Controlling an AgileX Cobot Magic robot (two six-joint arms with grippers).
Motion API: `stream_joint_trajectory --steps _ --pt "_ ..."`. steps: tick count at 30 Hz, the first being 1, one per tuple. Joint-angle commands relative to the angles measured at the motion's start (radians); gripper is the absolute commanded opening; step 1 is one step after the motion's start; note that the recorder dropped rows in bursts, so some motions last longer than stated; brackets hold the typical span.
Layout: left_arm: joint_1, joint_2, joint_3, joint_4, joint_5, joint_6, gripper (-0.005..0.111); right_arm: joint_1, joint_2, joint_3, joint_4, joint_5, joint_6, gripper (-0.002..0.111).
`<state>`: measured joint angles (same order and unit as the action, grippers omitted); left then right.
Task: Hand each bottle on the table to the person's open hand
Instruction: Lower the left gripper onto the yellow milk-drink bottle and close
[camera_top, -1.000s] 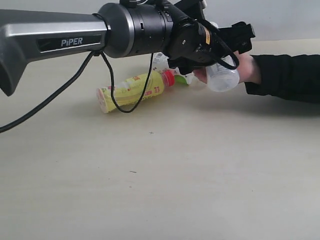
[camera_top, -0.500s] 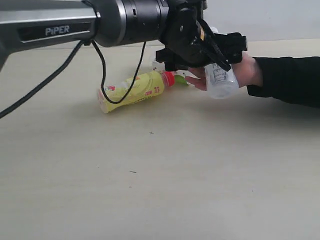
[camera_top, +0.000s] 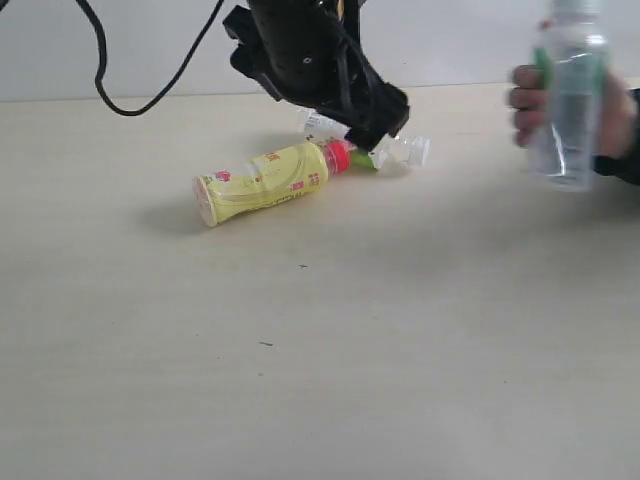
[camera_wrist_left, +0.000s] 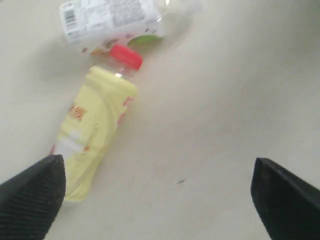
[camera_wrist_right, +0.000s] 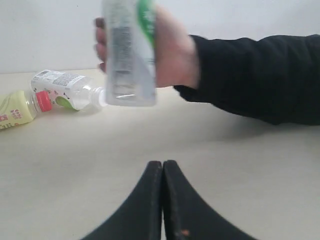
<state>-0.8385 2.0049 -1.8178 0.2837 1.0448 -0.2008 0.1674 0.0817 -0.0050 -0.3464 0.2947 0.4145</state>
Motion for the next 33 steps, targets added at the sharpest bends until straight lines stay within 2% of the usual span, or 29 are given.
stream_joint_trajectory --steps 1,7,14,19,23,29,33 --pt "0.002 -0.022 0.059 0.120 0.051 0.013 0.096 -0.005 0.004 0.005 -0.003 -0.012 0.000 0.000" --pt "0.044 -0.035 0.129 0.129 -0.003 0.025 0.096 -0.005 0.004 0.005 -0.003 -0.012 0.000 0.000" --pt "0.202 -0.038 0.201 -0.037 -0.065 0.171 0.096 -0.005 0.004 0.005 -0.003 -0.012 0.000 0.000" --pt "0.303 -0.038 0.273 -0.180 -0.177 0.405 0.096 -0.005 0.004 0.005 -0.003 -0.012 0.000 0.000" --pt "0.354 -0.038 0.322 -0.306 -0.281 0.639 0.096 -0.005 0.004 0.005 -0.003 -0.012 0.000 0.000" --pt "0.403 -0.038 0.332 -0.574 -0.262 0.970 0.096 -0.005 0.004 0.005 -0.003 -0.012 0.000 0.000" --pt "0.412 -0.038 0.350 -0.657 -0.264 1.191 0.096 -0.005 0.004 0.005 -0.003 -0.012 0.000 0.000"
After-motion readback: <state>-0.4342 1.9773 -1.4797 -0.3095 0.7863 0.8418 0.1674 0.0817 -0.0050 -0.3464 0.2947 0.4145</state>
